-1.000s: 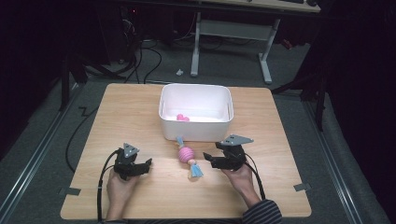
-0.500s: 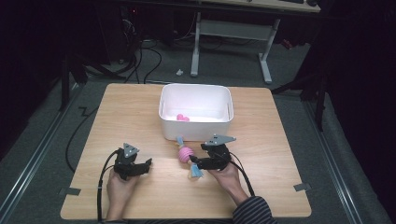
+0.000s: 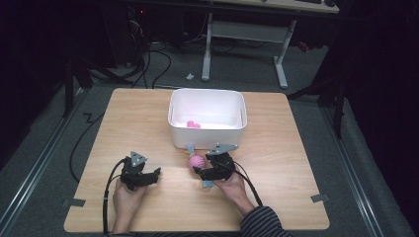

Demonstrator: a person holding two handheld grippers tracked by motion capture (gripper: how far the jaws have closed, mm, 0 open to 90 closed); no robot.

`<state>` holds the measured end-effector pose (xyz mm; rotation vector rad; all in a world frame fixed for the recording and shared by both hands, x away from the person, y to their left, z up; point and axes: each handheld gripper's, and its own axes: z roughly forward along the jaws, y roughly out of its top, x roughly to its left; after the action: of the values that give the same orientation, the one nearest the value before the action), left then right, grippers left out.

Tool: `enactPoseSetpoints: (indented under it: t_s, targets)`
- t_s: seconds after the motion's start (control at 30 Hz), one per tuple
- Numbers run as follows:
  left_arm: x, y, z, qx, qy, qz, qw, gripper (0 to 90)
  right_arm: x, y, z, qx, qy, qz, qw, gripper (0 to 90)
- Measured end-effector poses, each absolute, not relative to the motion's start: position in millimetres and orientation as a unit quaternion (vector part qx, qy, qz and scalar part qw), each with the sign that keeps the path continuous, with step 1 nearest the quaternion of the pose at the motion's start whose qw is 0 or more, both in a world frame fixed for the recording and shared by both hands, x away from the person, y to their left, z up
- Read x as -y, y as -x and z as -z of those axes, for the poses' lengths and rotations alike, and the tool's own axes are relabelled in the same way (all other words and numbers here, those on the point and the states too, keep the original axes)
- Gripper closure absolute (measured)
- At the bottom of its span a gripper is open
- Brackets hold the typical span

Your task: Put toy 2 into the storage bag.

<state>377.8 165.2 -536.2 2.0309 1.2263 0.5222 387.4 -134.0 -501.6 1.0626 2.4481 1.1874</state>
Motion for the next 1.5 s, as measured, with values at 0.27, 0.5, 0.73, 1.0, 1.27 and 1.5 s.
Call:
enactPoseSetpoints:
  t_s: [0.27, 0.5, 0.73, 1.0, 1.27, 1.5]
  targets:
    - [-164.9, -377.7, 536.4, -0.473, -0.783, -0.203, 0.349, 23.5, 124.0, -392.4, 514.1, -0.842, -0.362, -0.385, 0.109, 28.4]
    - [-165.0, -377.7, 536.4, -0.473, -0.783, -0.203, 0.349, 23.5, 121.6, -395.7, 519.3, -0.842, -0.366, -0.381, 0.106, 31.2]
    - [-165.0, -377.7, 536.4, -0.473, -0.783, -0.203, 0.349, 23.5, 121.3, -395.2, 519.5, -0.842, -0.365, -0.382, 0.109, 32.6]
    - [-165.0, -377.7, 536.4, -0.474, -0.783, -0.203, 0.349, 23.5, 121.2, -393.1, 517.9, -0.842, -0.364, -0.383, 0.110, 33.3]
    - [-165.0, -377.7, 536.4, -0.473, -0.783, -0.203, 0.349, 23.5, 125.8, -388.0, 509.7, -0.838, -0.359, -0.394, 0.114, 33.4]
    - [-165.1, -377.7, 536.4, -0.473, -0.783, -0.203, 0.349, 23.5, 136.2, -379.9, 495.8, -0.837, -0.352, -0.401, 0.119, 33.3]
